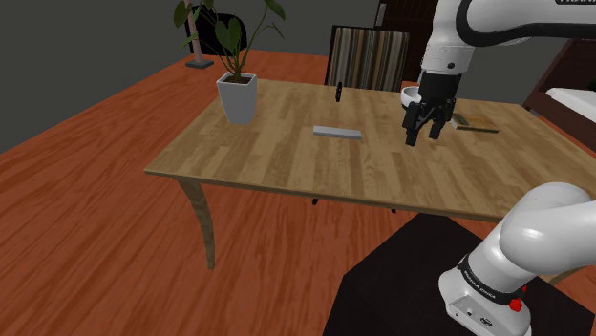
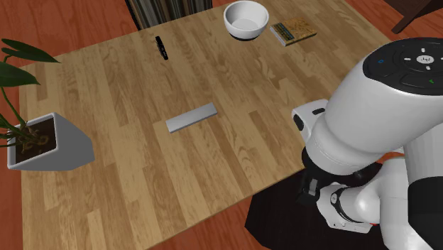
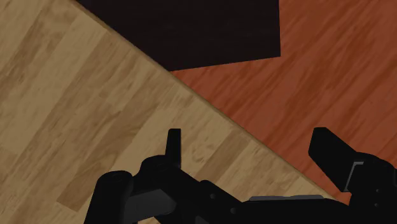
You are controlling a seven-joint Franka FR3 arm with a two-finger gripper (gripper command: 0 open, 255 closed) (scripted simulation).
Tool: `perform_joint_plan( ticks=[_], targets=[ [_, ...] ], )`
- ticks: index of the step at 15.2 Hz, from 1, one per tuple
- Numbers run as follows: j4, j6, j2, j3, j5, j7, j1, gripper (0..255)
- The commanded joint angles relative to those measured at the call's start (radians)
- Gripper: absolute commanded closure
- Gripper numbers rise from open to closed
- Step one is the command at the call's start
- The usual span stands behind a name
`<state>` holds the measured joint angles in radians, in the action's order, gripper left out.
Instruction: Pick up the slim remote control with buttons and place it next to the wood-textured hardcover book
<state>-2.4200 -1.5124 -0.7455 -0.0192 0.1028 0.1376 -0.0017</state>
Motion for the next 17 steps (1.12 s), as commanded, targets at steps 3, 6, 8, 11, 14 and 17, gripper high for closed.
perform_joint_plan(
  ticks=[3, 6, 8, 11, 14, 17],
  targets=[
    [0.001, -0.055, 0.05, 0.027, -0.028, -0.064, -0.001, 0],
    [0.013, -0.136, 0.135, 0.066, -0.064, -0.157, -0.001, 0],
    [0.029, -0.189, 0.196, 0.091, -0.083, -0.217, 0.001, 0],
    [0.065, -0.264, 0.295, 0.124, -0.103, -0.305, 0.004, 0],
    [0.113, -0.332, 0.399, 0.153, -0.114, -0.391, 0.008, 0],
    [0.175, -0.391, 0.508, 0.177, -0.114, -0.477, 0.012, 0]
  ],
)
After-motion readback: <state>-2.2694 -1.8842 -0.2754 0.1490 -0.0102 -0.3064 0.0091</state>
